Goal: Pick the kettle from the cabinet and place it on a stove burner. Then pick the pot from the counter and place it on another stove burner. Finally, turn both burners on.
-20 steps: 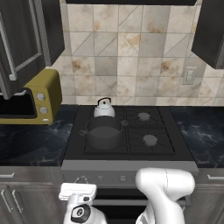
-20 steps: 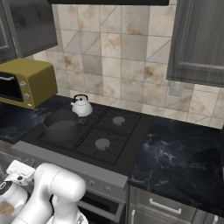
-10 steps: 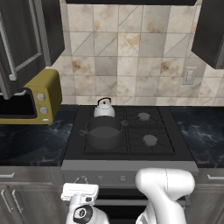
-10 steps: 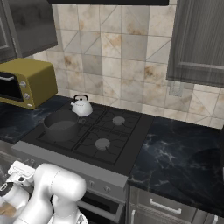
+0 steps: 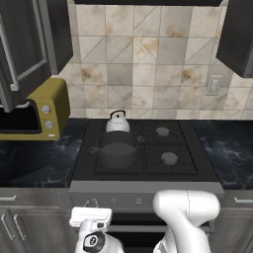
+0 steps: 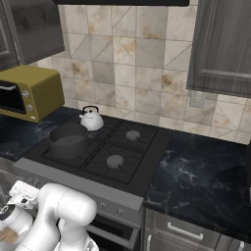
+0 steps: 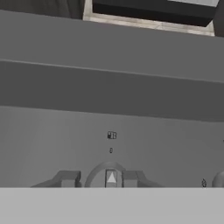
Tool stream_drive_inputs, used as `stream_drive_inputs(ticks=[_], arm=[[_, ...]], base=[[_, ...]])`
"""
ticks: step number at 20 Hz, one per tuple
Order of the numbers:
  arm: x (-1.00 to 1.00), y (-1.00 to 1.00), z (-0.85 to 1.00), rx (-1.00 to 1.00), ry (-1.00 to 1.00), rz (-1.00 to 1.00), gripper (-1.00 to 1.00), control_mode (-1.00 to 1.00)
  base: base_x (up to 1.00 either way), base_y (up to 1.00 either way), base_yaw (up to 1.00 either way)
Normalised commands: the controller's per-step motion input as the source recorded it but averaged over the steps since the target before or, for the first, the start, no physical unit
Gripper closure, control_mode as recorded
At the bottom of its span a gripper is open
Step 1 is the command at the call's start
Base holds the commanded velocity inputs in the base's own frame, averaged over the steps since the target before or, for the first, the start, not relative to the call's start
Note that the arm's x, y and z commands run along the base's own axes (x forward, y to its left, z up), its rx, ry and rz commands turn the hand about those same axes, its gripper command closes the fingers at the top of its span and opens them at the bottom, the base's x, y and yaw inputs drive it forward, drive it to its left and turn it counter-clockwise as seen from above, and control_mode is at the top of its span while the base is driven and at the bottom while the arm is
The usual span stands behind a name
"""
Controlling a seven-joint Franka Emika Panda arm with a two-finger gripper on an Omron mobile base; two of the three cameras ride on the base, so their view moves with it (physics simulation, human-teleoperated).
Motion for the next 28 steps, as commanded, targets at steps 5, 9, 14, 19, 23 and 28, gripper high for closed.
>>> stream_drive_inputs(ticks=[5,9,14,19,23,28], arm=[[-0.15,-0.17,0.0,-0.11,0.03,-0.02,1.0,-1.0],[-0.11,-0.13,0.0,-0.11,0.03,-0.02,1.0,-1.0],[-0.08,-0.12,0.0,-0.09,0.04,-0.02,1.0,-1.0],[-0.07,-0.1,0.0,-0.08,0.06,-0.04,1.0,-1.0],[-0.07,-0.1,0.0,-0.08,0.06,-0.05,1.0,-1.0],[-0.06,-0.08,0.0,-0.08,0.06,-0.04,1.0,-1.0]], base=[[0.0,0.0,0.0],[0.0,0.0,0.0],[0.0,0.0,0.0],[0.0,0.0,0.0],[0.0,0.0,0.0],[0.0,0.0,0.0]])
